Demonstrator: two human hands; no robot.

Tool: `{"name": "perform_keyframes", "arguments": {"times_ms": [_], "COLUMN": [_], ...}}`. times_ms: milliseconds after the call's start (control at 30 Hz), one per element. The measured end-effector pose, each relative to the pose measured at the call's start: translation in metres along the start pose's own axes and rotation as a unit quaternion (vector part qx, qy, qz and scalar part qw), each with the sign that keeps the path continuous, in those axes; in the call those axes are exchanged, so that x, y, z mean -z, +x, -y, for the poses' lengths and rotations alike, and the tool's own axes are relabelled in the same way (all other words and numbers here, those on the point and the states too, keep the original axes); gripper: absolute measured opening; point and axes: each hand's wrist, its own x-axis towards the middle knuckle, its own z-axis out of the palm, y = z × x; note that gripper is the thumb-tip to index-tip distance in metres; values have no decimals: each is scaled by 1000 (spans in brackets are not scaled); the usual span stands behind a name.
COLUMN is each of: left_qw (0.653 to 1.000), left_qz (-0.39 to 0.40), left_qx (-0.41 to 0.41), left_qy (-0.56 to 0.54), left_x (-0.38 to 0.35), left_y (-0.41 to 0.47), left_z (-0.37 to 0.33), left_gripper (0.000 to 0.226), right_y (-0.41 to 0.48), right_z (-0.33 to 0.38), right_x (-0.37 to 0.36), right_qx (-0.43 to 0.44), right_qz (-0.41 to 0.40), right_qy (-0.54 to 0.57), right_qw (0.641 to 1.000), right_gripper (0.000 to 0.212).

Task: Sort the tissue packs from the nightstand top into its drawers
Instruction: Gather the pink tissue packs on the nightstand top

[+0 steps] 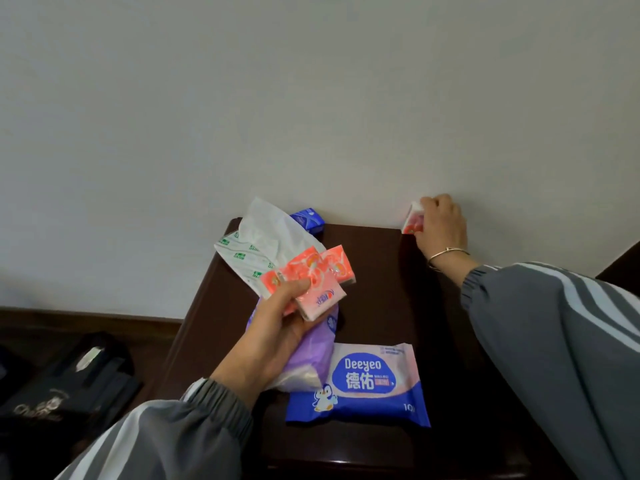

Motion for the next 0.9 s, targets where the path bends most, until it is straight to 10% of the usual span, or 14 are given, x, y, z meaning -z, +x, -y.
{"name": "perform_keyframes", "arguments": {"times_ms": [200, 333, 533, 900], "left_qw": [1000, 999, 971, 955], "left_qz": [-5, -39, -119, 79], "left_qx": [-12, 2, -110, -94], "left_qy": [-14, -5, 176, 271], "left_x": [4, -2, -56, -94], "left_y": [7, 9, -2, -168], "left_z": [1, -5, -4, -18], "left_gripper": [77, 64, 28, 39], "right_y": [-17, -45, -140, -318], "right_z": [-14, 4, 3, -32], "right_x": [7, 50, 156, 253], "right_qx": [-61, -245, -245, -191], "right_qz": [-84, -99, 7, 216], "right_qy": [130, 443, 671, 633], "right_qw": [986, 857, 700, 718], "right_gripper": [24, 25, 9, 29]}}
